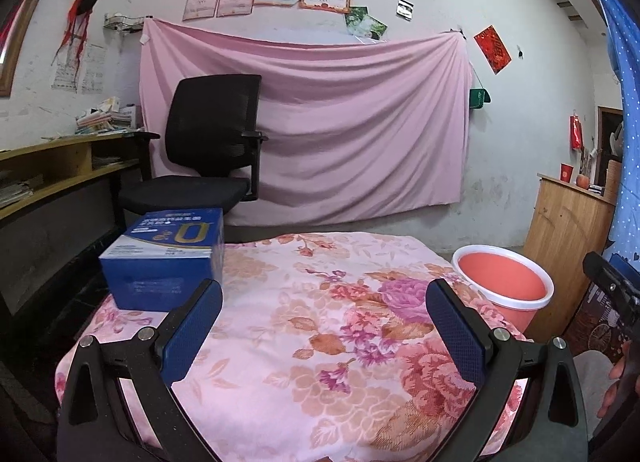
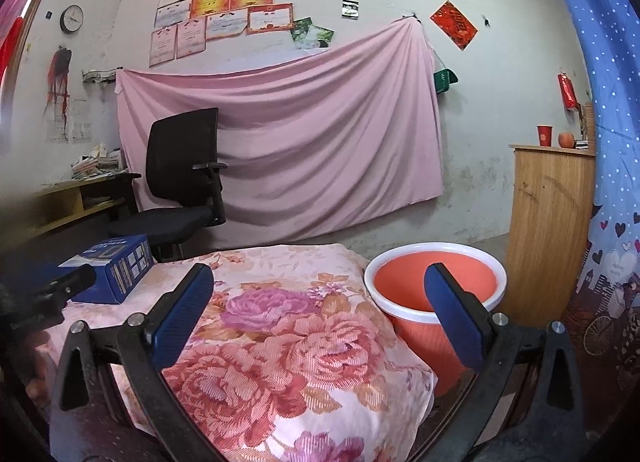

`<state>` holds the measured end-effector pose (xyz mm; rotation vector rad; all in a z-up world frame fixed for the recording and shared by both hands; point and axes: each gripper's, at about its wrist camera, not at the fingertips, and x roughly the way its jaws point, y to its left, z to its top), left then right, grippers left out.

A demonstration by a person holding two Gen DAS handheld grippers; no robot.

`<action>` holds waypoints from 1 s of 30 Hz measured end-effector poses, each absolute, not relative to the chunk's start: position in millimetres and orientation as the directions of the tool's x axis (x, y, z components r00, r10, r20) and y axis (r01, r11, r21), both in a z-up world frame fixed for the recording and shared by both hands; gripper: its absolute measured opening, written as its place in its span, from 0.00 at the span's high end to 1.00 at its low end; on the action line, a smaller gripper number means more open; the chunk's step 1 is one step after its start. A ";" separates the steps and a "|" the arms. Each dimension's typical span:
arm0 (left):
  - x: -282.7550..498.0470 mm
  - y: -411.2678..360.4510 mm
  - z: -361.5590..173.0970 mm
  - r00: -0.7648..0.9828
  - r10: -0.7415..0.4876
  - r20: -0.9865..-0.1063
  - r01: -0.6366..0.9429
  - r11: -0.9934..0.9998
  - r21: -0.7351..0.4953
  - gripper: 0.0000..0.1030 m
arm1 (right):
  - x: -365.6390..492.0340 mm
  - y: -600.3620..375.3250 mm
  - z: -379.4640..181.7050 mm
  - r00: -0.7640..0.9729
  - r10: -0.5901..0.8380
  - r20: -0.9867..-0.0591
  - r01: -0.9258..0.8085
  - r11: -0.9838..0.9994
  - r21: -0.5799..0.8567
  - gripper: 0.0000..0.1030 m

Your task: Collect trash

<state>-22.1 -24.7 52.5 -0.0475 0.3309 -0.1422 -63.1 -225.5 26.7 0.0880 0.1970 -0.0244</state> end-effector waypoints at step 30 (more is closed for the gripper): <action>14.4 -29.2 9.6 0.920 -0.117 -0.374 0.116 0.993 -0.025 0.03 | -24.3 -231.1 -16.1 0.940 -0.115 -0.322 0.136 0.990 0.044 0.00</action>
